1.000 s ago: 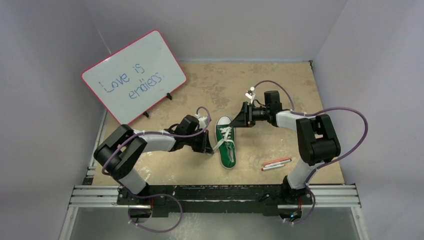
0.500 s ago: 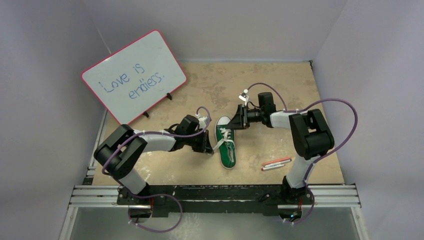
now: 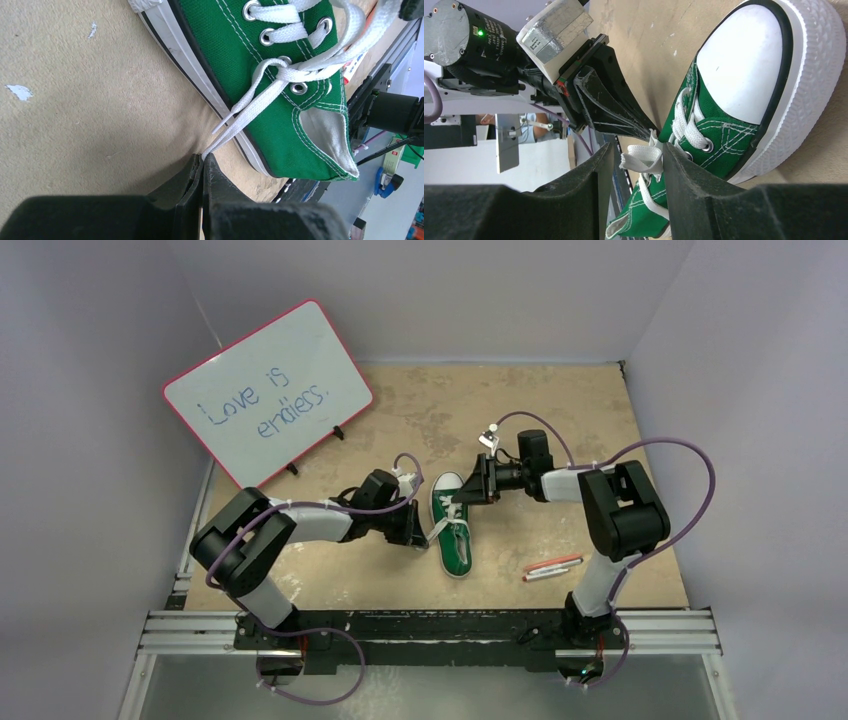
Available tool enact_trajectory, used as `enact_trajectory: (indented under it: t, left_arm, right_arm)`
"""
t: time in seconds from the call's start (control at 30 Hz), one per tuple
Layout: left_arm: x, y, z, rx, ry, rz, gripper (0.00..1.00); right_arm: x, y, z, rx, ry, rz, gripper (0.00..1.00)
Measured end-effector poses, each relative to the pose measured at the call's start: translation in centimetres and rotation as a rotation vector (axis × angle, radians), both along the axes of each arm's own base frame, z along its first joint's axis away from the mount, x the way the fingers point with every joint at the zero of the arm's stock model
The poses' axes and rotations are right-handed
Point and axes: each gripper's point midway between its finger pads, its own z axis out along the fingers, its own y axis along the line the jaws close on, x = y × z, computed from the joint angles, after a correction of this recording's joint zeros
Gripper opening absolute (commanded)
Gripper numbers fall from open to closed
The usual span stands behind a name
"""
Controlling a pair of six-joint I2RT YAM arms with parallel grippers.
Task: Tie the shoes
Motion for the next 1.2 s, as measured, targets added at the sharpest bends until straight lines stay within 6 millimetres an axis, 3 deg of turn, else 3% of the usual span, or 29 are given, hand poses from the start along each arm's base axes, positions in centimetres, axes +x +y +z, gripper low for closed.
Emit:
enact_trajectory:
  t: [0.17,0.27,0.43,0.7,1.0,1.2]
  left_arm:
    - [0.0,0.0,0.0,0.001,0.000,0.000,0.00]
    - [0.0,0.0,0.0,0.000,0.000,0.000,0.00]
    - [0.0,0.0,0.0,0.001,0.001,0.001,0.00]
    - [0.1,0.0,0.0,0.004,0.000,0.004,0.00]
    - [0.2,0.1,0.3,0.004,-0.003,0.015,0.00]
    - [0.2,0.0,0.7,-0.005,-0.014,0.015,0.00]
  right_arm:
    - [0.0,0.0,-0.1,-0.006,-0.003,-0.003,0.23]
    - [0.0,-0.1,-0.1,-0.012,-0.002,-0.006,0.00]
    - [0.3,-0.5,0.7,-0.064,0.005,-0.057,0.00]
    - [3.1,-1.7,2.4,-0.198,-0.113,-0.196,0.00]
    - [4.4,-5.3,0.8,-0.266,-0.080,-0.357,0.00]
    - [4.4,-6.2,0.0,-0.269,-0.052,-0.395,0.00]
